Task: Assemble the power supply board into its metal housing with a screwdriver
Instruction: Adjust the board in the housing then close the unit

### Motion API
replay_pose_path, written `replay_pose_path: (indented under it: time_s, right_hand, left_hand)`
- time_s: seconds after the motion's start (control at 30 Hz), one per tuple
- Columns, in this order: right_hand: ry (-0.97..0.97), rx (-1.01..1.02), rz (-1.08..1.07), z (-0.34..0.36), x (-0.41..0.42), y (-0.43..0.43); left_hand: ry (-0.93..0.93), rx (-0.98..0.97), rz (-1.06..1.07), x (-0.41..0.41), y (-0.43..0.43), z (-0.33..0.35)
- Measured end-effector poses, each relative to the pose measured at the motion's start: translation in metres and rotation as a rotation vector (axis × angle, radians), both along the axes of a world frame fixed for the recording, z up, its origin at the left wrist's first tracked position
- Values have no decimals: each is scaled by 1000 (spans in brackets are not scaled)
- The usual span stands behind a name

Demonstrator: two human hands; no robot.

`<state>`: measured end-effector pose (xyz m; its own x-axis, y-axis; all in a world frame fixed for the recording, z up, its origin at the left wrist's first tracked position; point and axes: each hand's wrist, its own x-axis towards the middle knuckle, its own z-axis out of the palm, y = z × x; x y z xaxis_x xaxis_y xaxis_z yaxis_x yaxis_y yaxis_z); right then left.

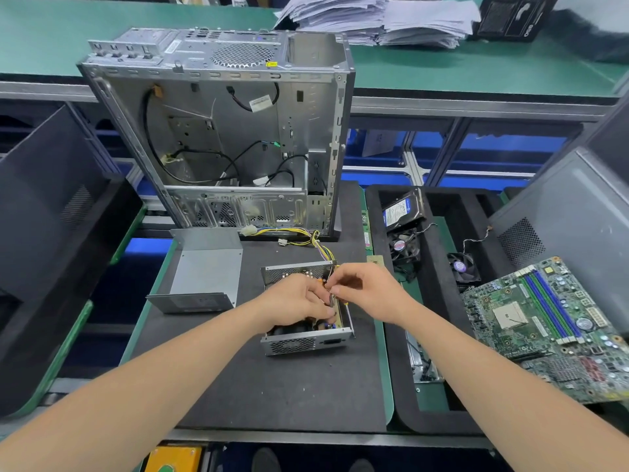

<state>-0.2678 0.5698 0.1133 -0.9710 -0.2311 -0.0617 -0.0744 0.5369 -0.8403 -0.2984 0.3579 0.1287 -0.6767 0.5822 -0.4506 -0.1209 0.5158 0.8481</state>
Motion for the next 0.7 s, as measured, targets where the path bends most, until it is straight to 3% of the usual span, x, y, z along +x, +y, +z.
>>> replay_pose_path:
  time_s: [0.1, 0.27, 0.43, 0.57, 0.7]
  right_hand:
    - [119, 258, 111, 5, 3, 0]
    - [200, 483, 219, 6, 4, 1]
    - [132, 493, 225, -5, 10, -1]
    - [-1, 444, 118, -19, 16, 7]
    - [-122, 339, 53, -30, 24, 14]
  left_hand:
    - [78, -72, -57, -1, 1, 1]
    - [185, -157, -95, -3, 6, -1]
    - [424, -228, -131, -5, 6, -2]
    - [727, -330, -340, -8, 3, -6]
    - [783, -230, -516, -13, -4, -16]
